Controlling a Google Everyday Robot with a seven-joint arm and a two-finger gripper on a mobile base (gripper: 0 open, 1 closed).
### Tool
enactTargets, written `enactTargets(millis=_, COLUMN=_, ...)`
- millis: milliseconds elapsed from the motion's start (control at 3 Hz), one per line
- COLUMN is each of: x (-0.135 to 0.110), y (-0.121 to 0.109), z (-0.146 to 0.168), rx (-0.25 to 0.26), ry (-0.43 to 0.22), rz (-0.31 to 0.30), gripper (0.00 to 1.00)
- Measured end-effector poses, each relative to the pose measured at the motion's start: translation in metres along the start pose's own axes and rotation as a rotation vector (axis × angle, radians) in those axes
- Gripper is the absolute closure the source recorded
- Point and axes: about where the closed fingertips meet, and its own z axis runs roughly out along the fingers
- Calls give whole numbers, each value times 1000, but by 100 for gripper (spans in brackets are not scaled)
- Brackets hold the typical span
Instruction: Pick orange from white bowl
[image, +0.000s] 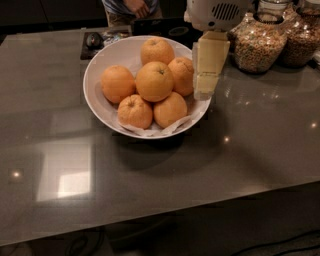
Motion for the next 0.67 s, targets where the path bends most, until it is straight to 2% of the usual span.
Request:
enactTargets(millis=333, x=-3, y=-5, z=6, rx=4, ry=14, rz=27, gripper=0)
enactTargets(millis=667, x=-7, y=-8, z=19, rx=-16, ry=36, rz=55, gripper=3)
